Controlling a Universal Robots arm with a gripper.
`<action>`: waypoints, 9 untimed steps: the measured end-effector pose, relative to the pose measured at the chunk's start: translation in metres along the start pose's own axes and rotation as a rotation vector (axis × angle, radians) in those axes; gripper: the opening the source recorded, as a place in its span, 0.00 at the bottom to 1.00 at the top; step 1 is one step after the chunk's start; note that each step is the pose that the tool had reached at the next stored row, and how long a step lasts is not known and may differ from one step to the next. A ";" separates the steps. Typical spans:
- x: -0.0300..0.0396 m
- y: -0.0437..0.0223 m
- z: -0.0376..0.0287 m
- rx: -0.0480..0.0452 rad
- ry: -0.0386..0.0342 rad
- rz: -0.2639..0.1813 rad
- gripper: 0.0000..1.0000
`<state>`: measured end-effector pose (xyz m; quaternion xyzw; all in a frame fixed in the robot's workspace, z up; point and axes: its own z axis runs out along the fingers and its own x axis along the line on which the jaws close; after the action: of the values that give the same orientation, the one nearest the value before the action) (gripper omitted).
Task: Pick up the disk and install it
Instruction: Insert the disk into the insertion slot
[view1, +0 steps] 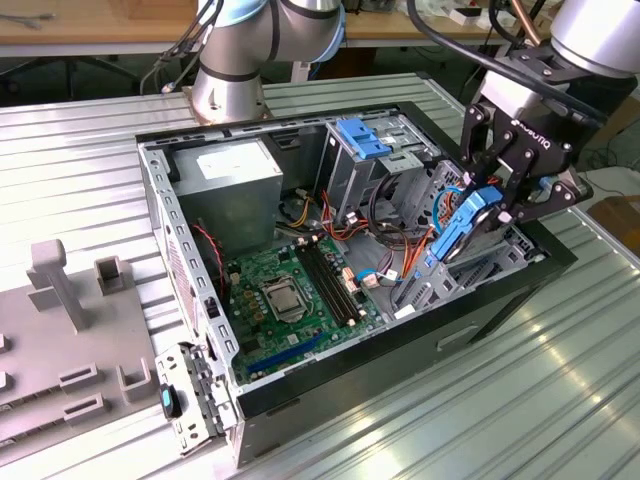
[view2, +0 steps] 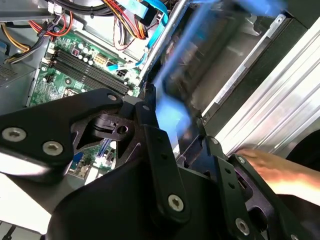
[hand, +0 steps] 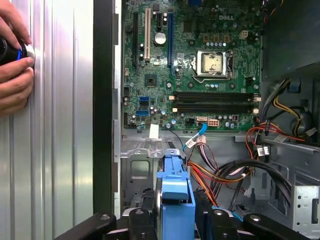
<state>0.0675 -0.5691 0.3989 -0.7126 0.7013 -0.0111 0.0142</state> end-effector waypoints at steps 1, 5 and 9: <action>0.0000 0.0000 0.0005 0.0001 -0.0002 0.000 0.44; 0.0002 0.0001 0.0020 0.0000 -0.0001 0.000 0.44; 0.0002 0.0001 0.0030 0.0000 -0.0001 0.000 0.44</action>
<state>0.0675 -0.5694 0.3959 -0.7126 0.7013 -0.0111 0.0143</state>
